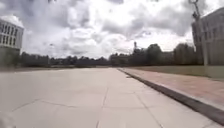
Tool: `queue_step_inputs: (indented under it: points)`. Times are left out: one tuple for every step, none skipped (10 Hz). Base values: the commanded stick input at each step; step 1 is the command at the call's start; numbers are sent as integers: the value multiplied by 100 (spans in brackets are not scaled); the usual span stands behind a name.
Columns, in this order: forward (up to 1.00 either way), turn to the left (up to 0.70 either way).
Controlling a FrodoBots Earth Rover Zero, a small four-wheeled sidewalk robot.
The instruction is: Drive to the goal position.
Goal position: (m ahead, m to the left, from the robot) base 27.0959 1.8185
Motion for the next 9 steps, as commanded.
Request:
queue_step_inputs:
  points:
    - [70, -35]
    - [70, -35]
    - [70, -35]
    - [70, -23]
    - [70, -8]
    - [70, -2]
    - [70, 0]
    - [70, 0]
    - [70, 0]
